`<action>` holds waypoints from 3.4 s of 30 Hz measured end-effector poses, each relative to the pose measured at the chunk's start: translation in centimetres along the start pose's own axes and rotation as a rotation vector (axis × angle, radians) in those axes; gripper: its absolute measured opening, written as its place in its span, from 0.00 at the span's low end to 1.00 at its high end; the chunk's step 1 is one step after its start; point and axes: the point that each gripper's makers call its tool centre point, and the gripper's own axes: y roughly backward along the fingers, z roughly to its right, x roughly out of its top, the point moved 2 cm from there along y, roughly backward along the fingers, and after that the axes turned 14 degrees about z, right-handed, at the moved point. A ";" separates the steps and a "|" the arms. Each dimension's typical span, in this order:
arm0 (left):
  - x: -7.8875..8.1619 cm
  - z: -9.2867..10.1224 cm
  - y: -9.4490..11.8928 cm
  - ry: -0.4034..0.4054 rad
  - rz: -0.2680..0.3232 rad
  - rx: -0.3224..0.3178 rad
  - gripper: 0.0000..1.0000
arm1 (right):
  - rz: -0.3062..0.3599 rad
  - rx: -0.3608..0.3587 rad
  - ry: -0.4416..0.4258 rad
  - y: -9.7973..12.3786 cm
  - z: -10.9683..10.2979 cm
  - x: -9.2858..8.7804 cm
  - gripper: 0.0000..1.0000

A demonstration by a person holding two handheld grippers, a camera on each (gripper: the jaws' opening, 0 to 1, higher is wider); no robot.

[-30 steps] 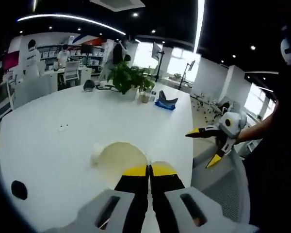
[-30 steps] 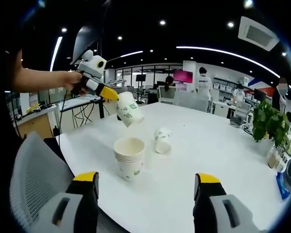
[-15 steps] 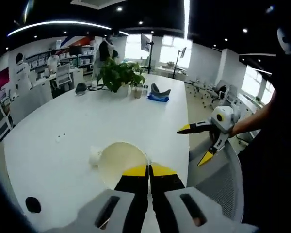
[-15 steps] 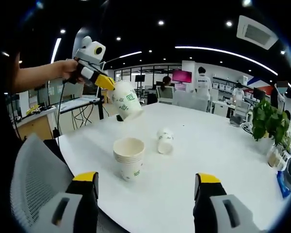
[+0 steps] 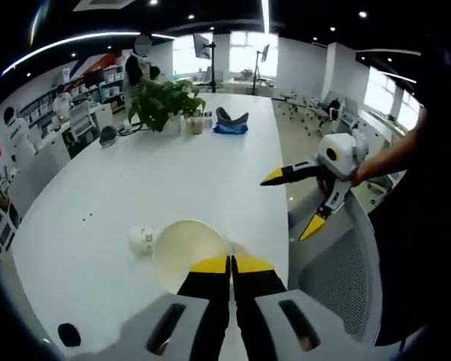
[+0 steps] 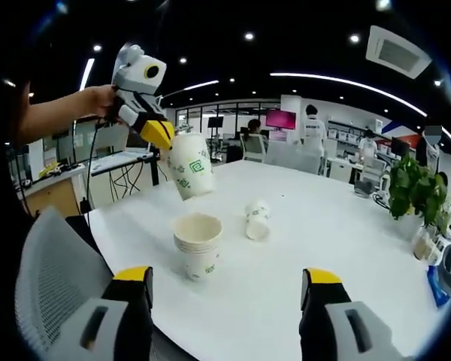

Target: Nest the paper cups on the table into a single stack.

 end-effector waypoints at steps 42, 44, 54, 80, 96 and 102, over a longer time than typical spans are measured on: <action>-4.4 1.0 -3.7 -0.153 -0.175 -0.134 0.00 | -0.009 -0.008 0.002 0.1 0.3 -0.3 0.80; -4.8 1.2 -4.1 -0.159 -0.187 -0.140 0.00 | -0.010 -0.008 0.002 0.1 0.3 -0.3 0.79; -6.4 1.1 -5.4 -0.109 -0.209 -0.166 0.00 | -0.008 -0.013 0.000 0.1 0.2 -0.2 0.79; -9.6 1.3 -7.4 0.084 -0.214 -0.229 0.00 | -0.016 -0.017 -0.002 0.1 0.3 -0.3 0.79; -9.7 1.7 -7.6 0.104 -0.201 -0.222 0.01 | -0.018 -0.010 -0.006 0.1 0.3 -0.5 0.78; -8.9 1.9 -7.0 0.091 -0.131 -0.219 0.10 | -0.019 -0.004 -0.013 0.1 0.2 -0.5 0.78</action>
